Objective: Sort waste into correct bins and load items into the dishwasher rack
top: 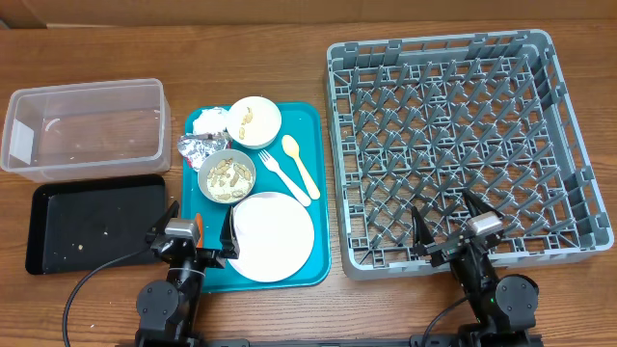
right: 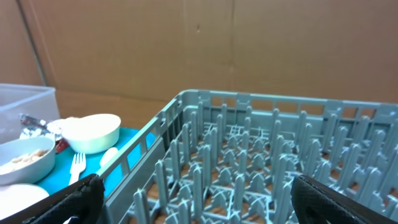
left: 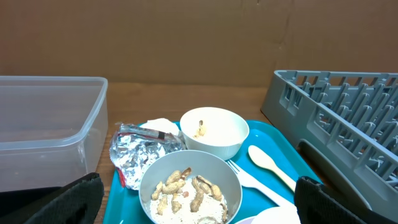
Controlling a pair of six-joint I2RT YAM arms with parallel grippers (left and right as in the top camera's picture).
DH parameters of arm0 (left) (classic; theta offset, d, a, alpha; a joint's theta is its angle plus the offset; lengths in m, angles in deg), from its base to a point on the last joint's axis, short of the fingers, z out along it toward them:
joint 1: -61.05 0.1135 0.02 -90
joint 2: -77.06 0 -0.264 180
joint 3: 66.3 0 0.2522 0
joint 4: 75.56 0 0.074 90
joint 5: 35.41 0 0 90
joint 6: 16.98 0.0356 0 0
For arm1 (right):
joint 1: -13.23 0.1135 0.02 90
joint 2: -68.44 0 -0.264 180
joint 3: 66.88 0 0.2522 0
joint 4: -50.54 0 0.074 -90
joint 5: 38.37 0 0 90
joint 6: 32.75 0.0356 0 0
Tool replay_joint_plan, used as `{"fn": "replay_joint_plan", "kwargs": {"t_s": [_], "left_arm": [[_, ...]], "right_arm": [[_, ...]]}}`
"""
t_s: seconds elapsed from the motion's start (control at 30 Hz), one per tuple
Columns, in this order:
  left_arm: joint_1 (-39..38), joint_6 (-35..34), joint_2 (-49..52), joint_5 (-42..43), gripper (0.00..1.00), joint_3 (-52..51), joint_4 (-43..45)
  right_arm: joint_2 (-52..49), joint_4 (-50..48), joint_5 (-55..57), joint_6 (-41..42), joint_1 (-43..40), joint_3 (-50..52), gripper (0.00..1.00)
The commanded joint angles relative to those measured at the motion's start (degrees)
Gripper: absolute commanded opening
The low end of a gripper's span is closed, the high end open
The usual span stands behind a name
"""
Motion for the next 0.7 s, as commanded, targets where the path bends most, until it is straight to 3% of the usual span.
{"fn": "replay_joint_plan", "kwargs": {"t_s": [0.0,0.37,0.67], "left_arm": [[0.3,-0.8,-0.5,-0.3,1.00,-0.2,-0.1],[0.3,-0.8,-0.5,-0.4,1.00,-0.2,-0.1],[0.3,-0.8,-0.5,-0.4,1.00,-0.2,-0.1]], "right_arm": [[0.5,0.2,-1.4,0.1,0.3,0.6,1.00],[0.1,-0.9,-1.4,9.3,0.3,-5.4,1.00],[-13.7,20.4,-0.8,9.3,0.3,-30.7,1.00]]}}
